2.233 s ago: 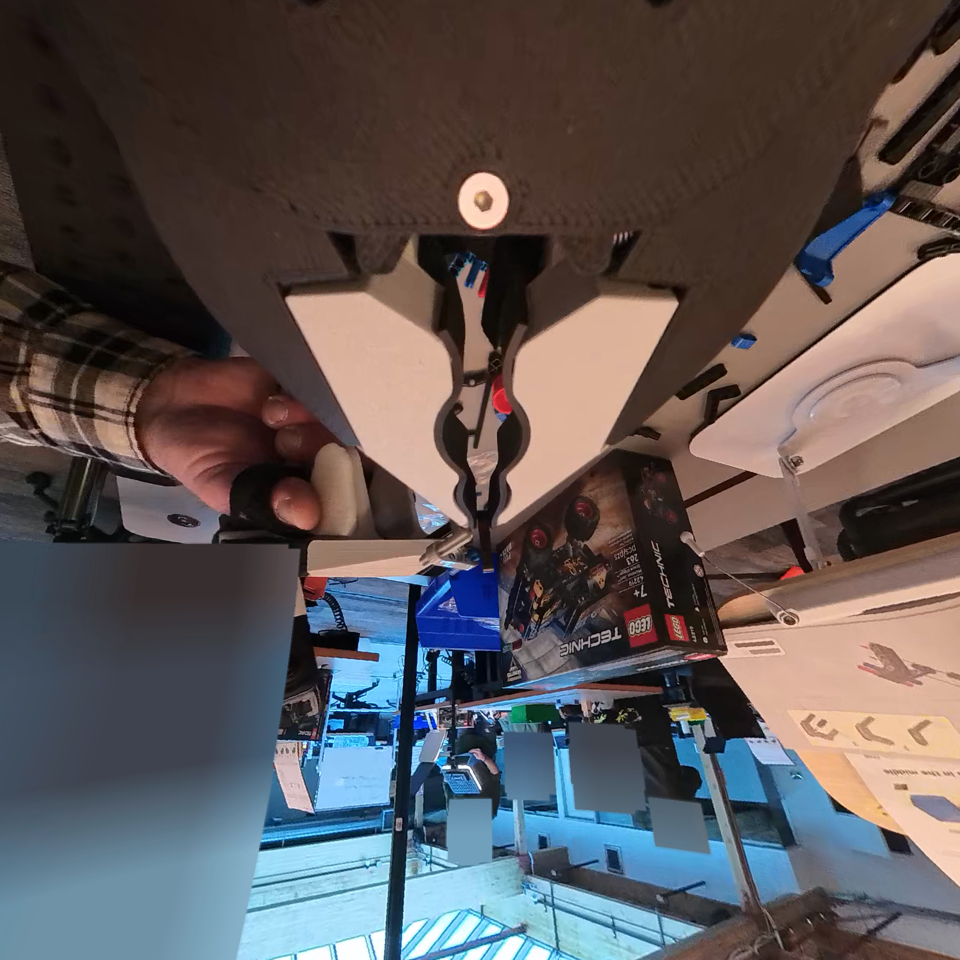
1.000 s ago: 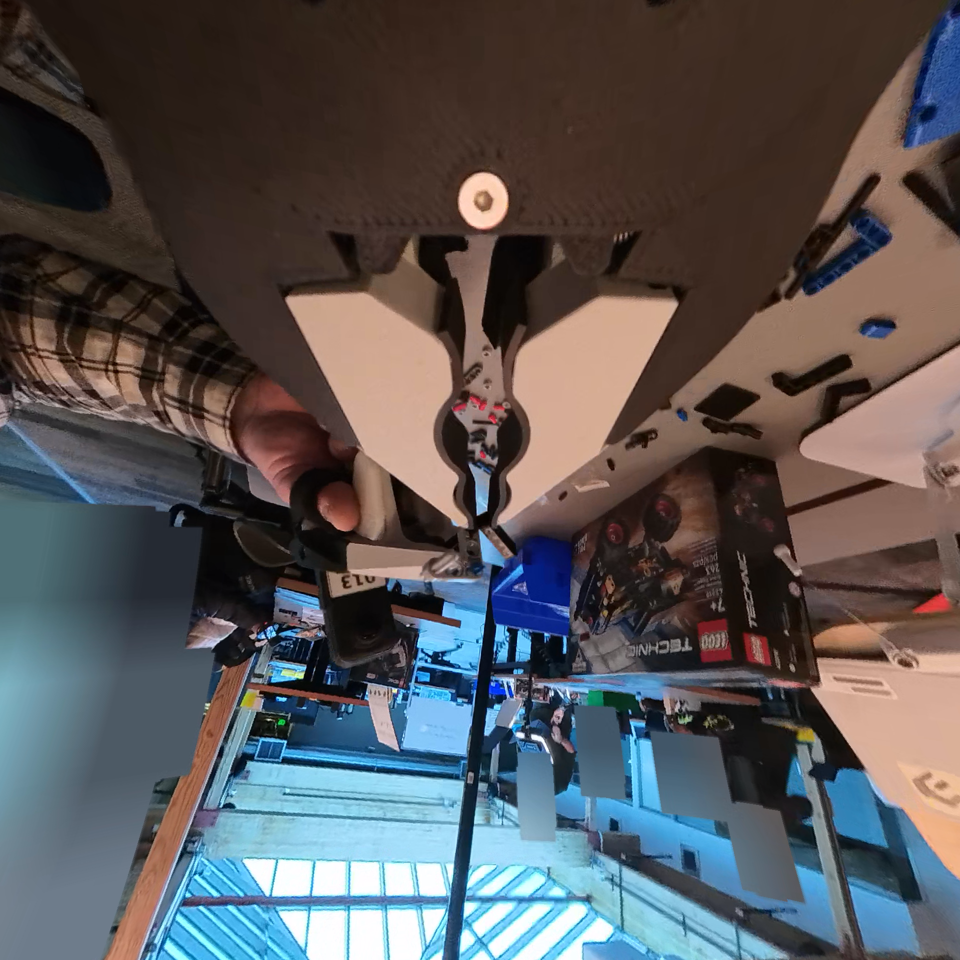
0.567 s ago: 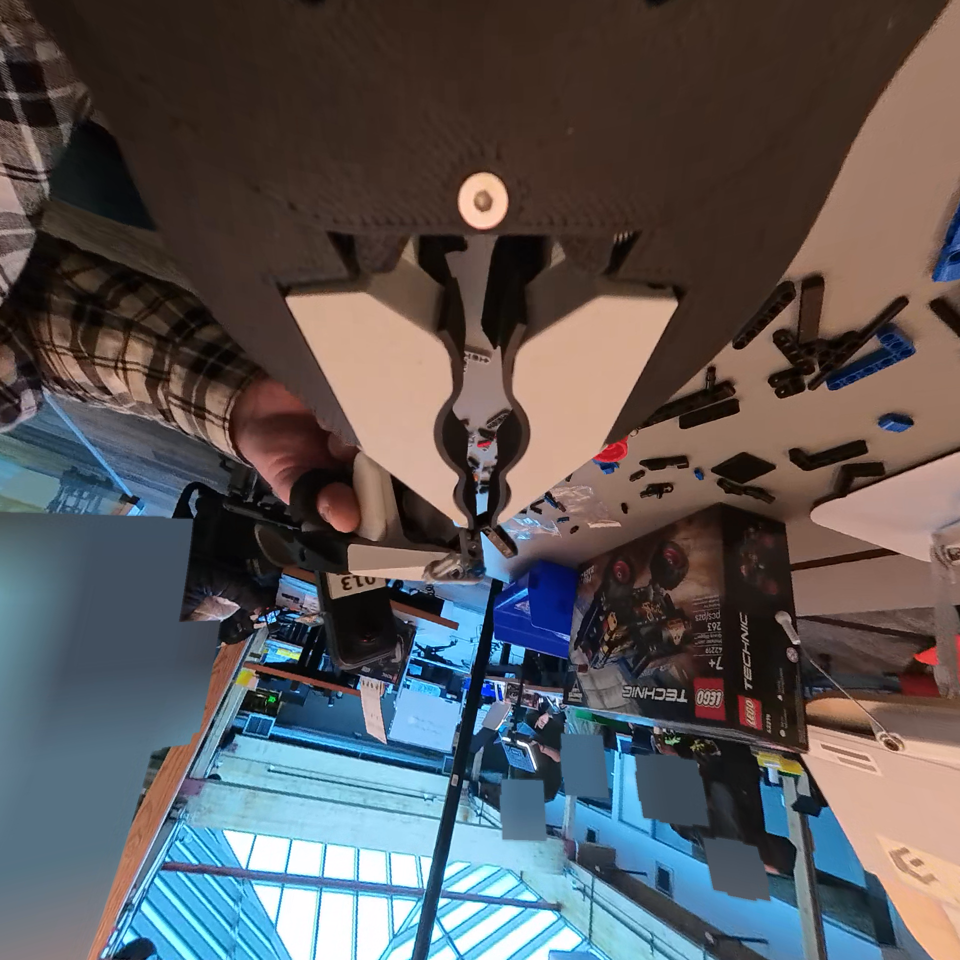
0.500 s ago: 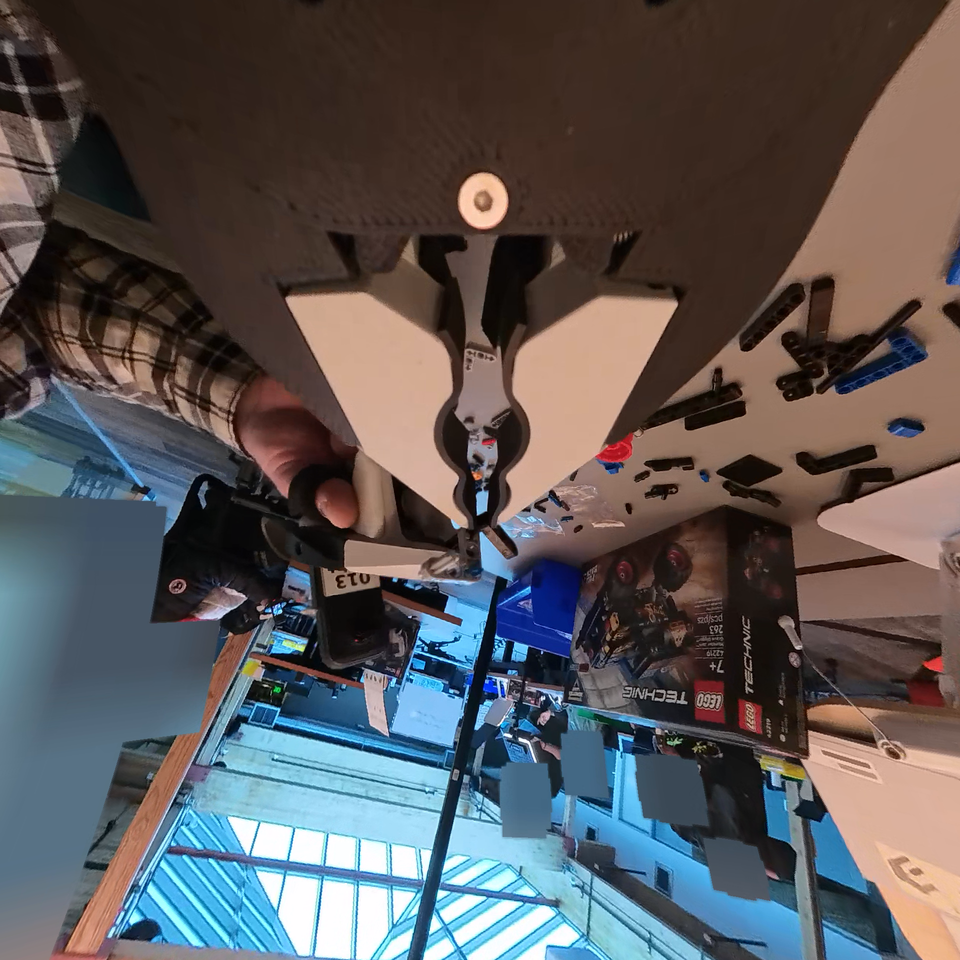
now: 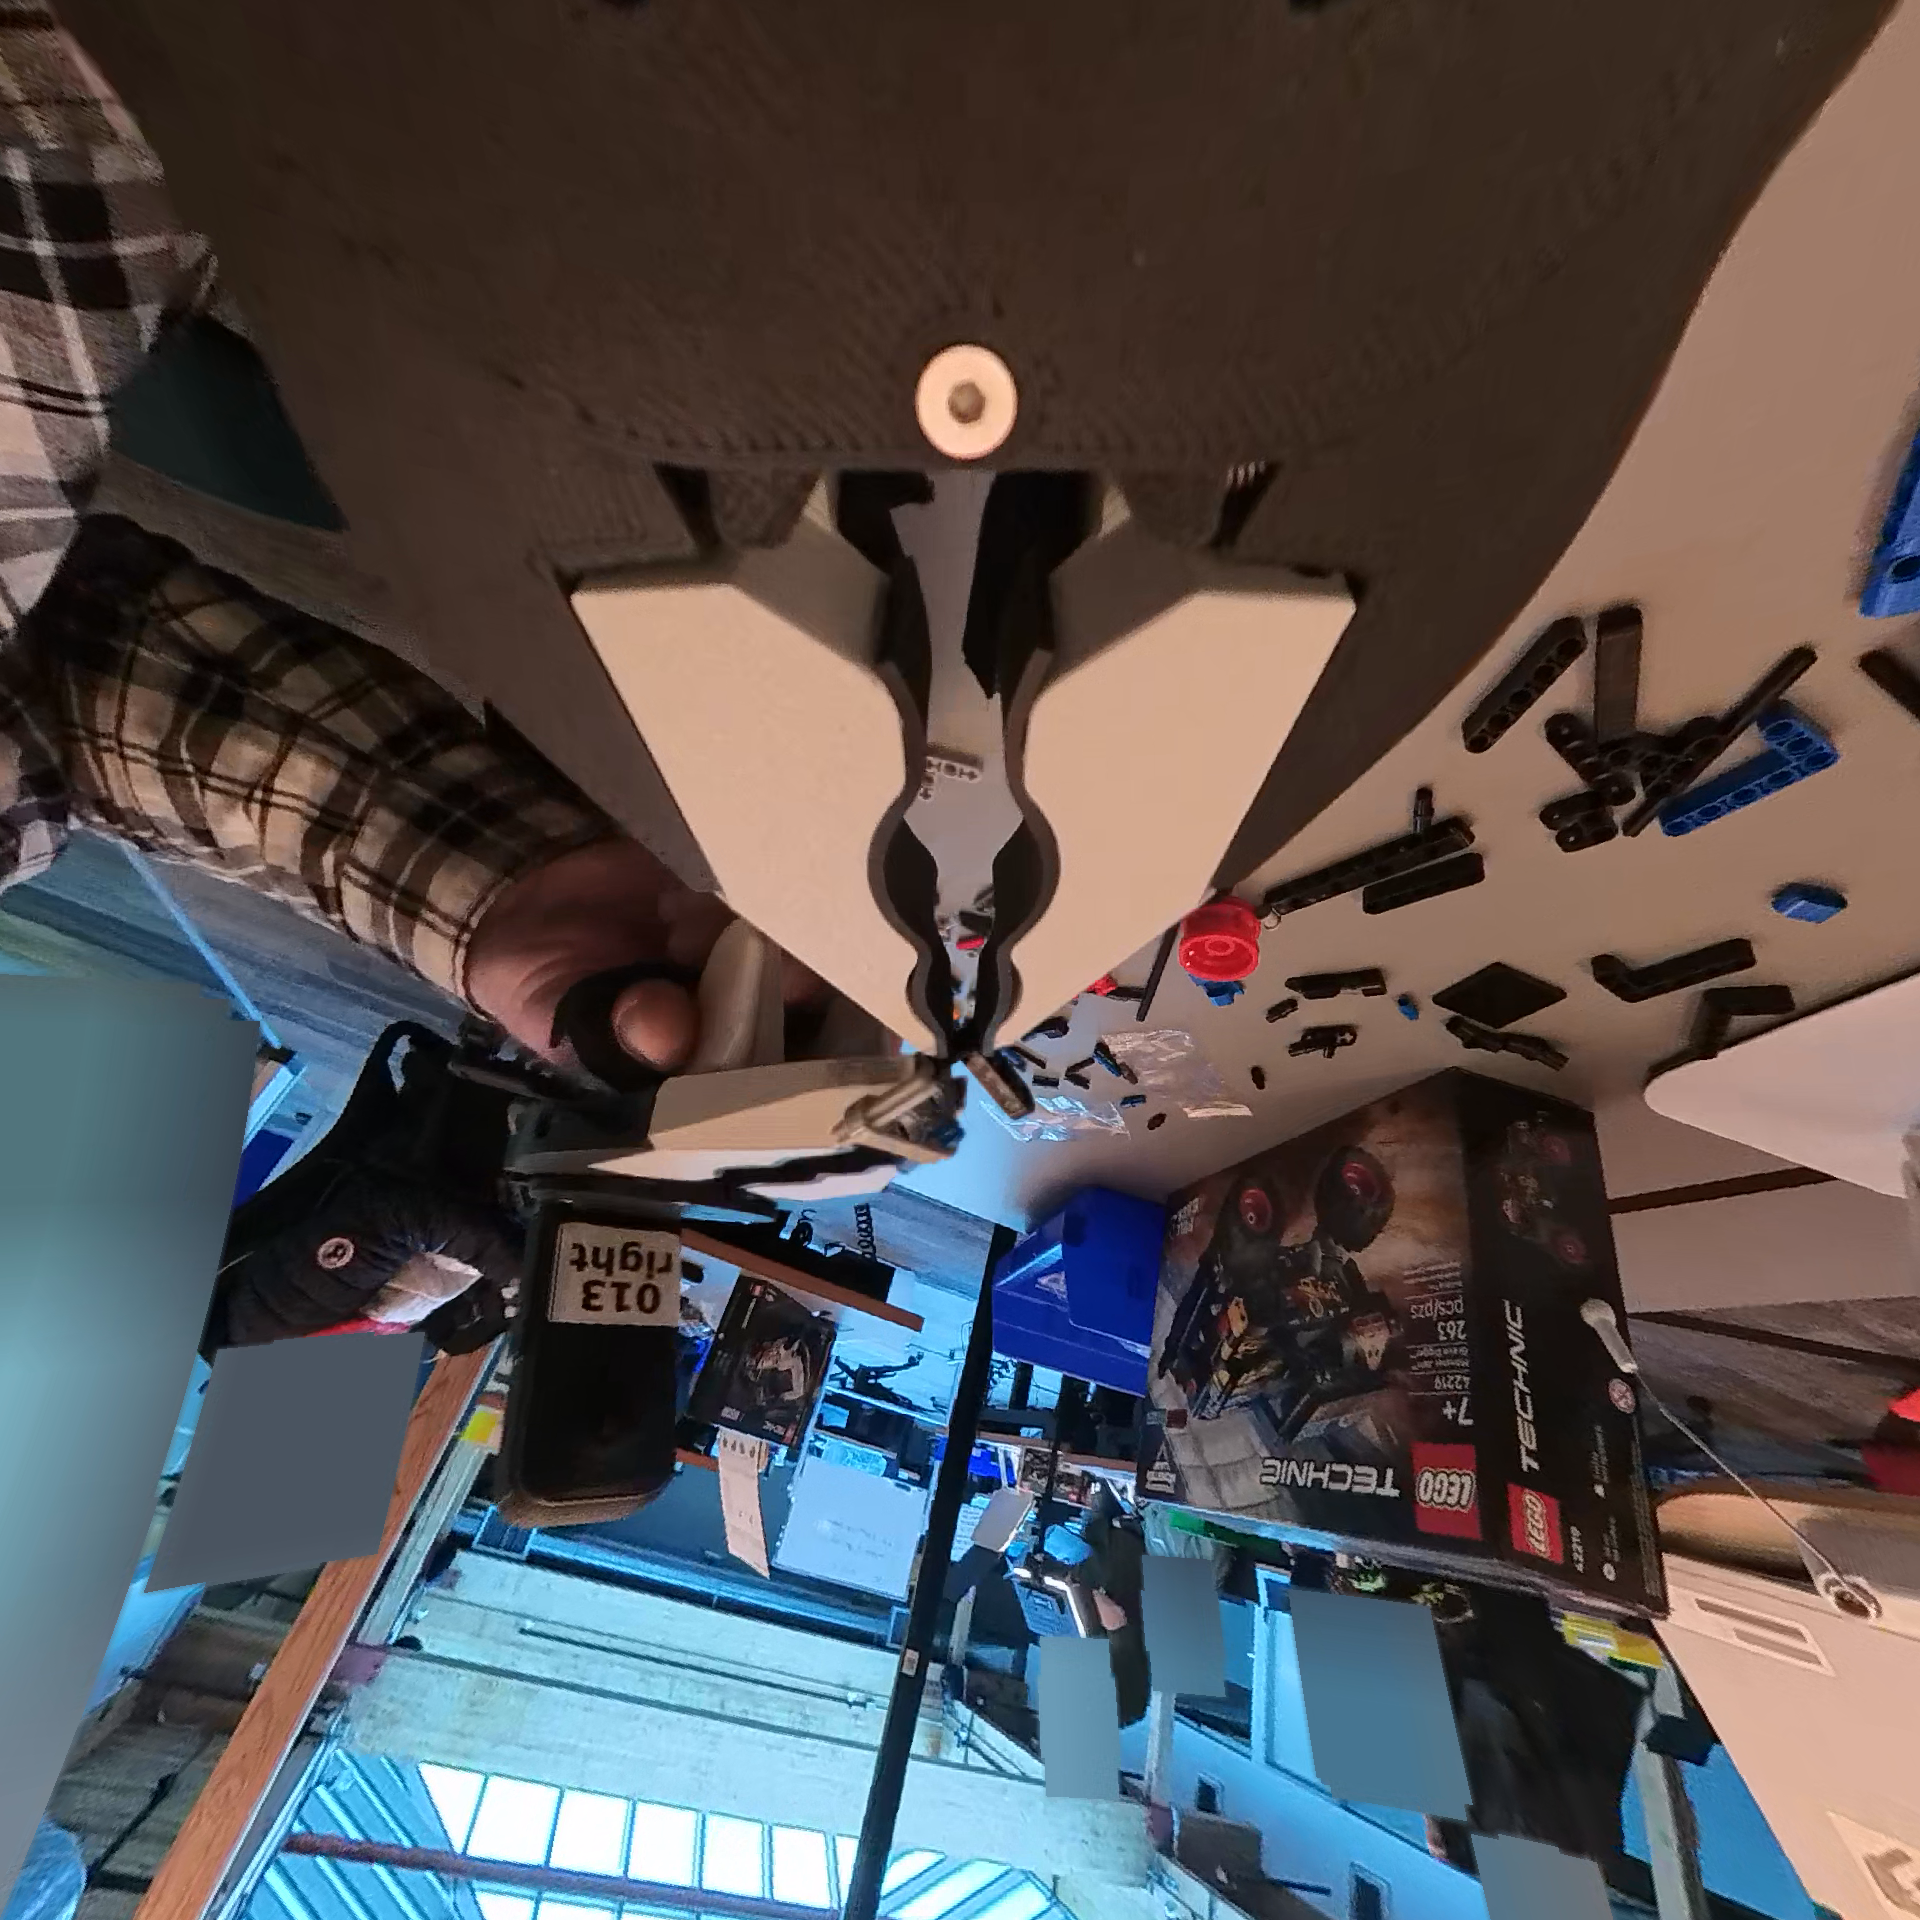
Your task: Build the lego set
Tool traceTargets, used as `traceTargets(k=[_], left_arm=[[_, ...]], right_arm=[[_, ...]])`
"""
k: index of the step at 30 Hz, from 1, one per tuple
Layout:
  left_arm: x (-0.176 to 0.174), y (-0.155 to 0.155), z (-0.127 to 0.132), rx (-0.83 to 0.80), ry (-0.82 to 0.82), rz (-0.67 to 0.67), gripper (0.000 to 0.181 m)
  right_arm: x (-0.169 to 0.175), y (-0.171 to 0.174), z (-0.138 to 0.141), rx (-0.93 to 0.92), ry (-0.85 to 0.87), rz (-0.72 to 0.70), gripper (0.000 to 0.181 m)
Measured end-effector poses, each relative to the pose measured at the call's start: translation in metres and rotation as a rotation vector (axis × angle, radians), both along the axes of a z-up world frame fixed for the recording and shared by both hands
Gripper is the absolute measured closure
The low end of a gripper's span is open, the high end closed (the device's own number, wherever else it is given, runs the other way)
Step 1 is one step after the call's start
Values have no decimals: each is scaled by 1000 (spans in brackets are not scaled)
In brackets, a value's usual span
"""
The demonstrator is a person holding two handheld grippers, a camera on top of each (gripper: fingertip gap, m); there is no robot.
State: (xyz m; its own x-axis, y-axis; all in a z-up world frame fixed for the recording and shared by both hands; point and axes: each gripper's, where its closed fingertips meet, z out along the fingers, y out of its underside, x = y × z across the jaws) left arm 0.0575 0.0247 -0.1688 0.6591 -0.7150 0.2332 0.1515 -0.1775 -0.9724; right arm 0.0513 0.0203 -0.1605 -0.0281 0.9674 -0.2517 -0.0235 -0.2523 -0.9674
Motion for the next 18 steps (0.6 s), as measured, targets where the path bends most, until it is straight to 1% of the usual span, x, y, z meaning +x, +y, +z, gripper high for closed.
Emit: traceTargets(k=[4, 6, 10, 14, 18], left_arm=[[3, -1, 1, 27, 54, -9, 179], [3, 0, 4, 32, 41, -5, 179], [5, -1, 15, 84, 1, 11, 180], [5, 0, 23, 178, 55, 61, 180], [5, 0, 28, 259, 130, 124, 179]], right_arm=[[1, -1, 0, -37, 7, 22, 176], [3, -1, 3, -82, 39, 33, 176], [7, 2, 16, -247, 196, 43, 176], [11, 6, 27, -374, 332, 28, 176], [6, 3, 28, -447, 381, 20, 176]])
